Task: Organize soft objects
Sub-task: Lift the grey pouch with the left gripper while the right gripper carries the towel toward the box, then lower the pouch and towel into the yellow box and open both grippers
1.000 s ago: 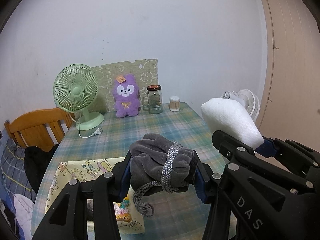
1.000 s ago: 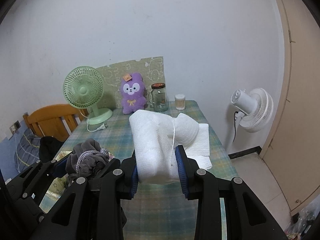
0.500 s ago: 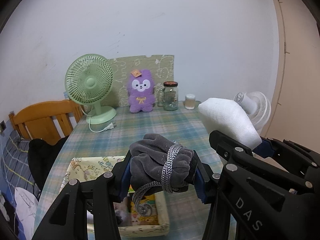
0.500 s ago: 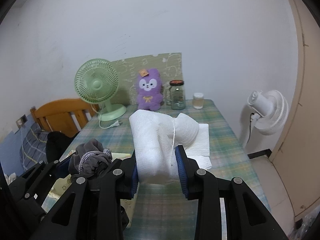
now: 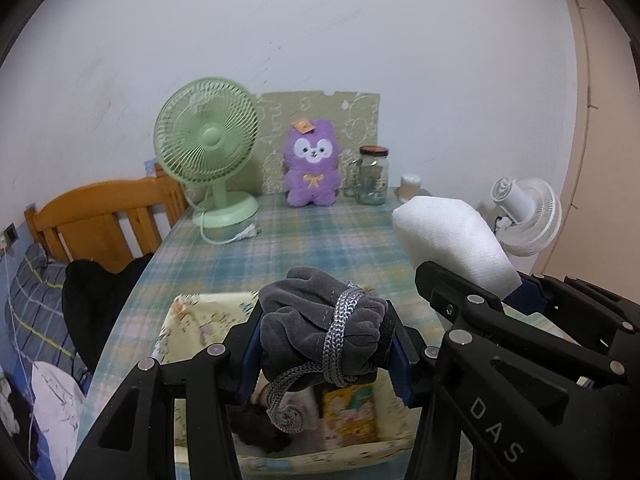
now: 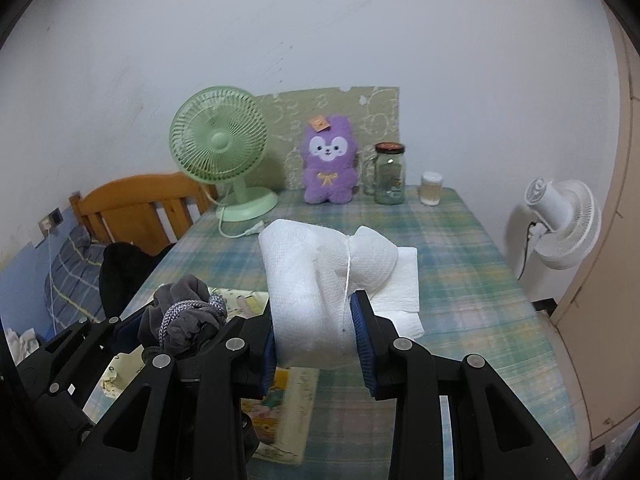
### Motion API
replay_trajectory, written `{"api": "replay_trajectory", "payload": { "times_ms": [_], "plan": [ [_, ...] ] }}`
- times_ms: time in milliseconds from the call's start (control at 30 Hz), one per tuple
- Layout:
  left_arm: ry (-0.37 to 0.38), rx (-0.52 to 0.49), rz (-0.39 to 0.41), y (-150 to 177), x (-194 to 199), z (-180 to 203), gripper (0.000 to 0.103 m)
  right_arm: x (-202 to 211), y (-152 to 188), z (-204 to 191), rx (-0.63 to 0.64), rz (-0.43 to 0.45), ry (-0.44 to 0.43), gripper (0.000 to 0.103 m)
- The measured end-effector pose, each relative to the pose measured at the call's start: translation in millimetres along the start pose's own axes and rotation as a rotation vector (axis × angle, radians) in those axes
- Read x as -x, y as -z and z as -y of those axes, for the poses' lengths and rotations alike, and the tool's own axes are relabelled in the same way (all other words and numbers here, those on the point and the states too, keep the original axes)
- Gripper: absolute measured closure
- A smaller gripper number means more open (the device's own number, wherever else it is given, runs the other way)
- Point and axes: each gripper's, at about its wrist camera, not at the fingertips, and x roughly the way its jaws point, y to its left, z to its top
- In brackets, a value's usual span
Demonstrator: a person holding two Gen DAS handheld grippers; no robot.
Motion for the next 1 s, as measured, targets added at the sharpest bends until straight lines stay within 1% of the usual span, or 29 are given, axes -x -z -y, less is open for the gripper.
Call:
{"api": "replay_trajectory", "payload": {
  "times_ms": [200,467,633,833,933,1000],
  "plan": [
    [-0.024,0.014,-0.037,9.4,-10.8,-21.6,0.049,-20.8,5.1,-18.3,0.011,-0.040,-0.027,0.066],
    [-0.033,0.023,-0.076,17.3,-24.2,-40.2,0.049,-39.4,13.0,-34.2,0.017,-0.083,-0.043,0.066],
    [-0.038,0.048,-0.114,24.1,-30.9,-51.0,0.049,-52.4,16.0,-42.0,0.026,-0.117,-0.067,0.066],
    [-0.042,0.078,-0.149,31.0,-35.8,-62.8,0.047,-59.8,18.8,-53.4,0.049,-0.133,-0.091,0.066],
    [-0.046,0.088,-0.167,33.5,-36.0,-68.5,0.042,-64.2,20.3,-58.5,0.052,-0.148,-0.112,0.066],
    [-0.049,0.091,-0.181,33.9,-35.1,-70.8,0.034,-68.0,21.8,-61.3,0.048,-0.162,-0.135,0.066]
  ]
}}
